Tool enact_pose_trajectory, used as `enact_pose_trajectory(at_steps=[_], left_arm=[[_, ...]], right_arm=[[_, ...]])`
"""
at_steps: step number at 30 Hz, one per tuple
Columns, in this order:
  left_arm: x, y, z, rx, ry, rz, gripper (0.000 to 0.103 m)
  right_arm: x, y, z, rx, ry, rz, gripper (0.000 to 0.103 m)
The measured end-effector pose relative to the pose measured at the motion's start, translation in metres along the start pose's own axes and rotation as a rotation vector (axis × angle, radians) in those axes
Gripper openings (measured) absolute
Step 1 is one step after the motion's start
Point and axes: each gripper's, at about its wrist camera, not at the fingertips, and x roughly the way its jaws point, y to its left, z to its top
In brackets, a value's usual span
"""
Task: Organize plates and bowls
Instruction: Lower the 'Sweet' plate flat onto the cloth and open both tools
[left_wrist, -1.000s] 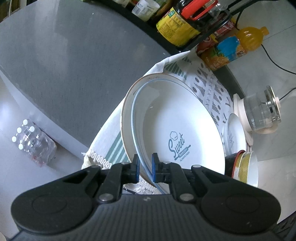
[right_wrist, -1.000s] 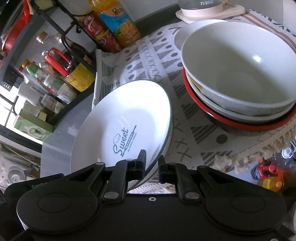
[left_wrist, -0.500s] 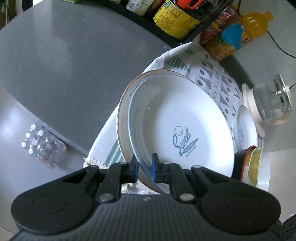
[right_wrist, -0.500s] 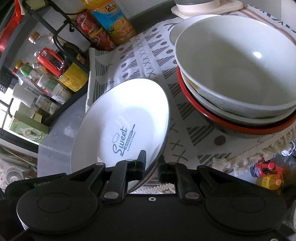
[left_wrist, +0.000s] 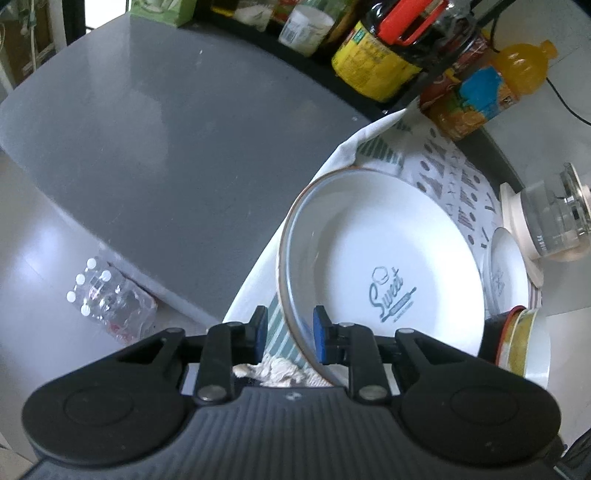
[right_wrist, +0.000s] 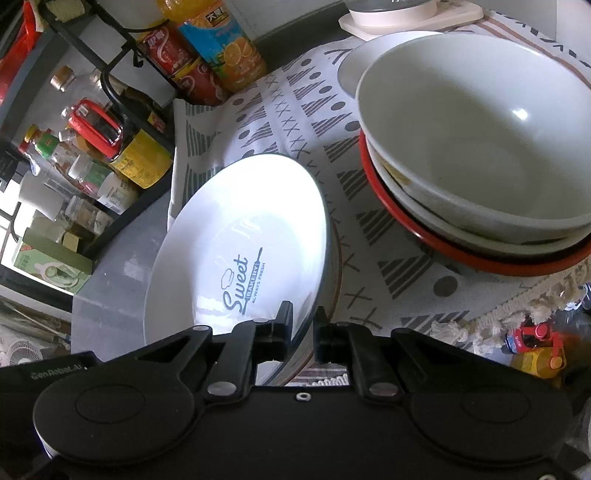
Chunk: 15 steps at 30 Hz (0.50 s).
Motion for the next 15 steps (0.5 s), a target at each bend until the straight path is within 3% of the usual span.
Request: enact_pose_trajectory(at_steps=[9,15], left_arm=[[-0.004,0.001,-0.003,-0.008,-0.033,-0.018,0.022],[-0.012,-0.006,-0.004,0.031,-0.079,-0.049,0.01]], right_arm=[[0.0,-0.003,0.002,0.037,0.029,0.018,0.011],[-0.002,-0.007,0.002,0.08,0.038,0.032,0.011]])
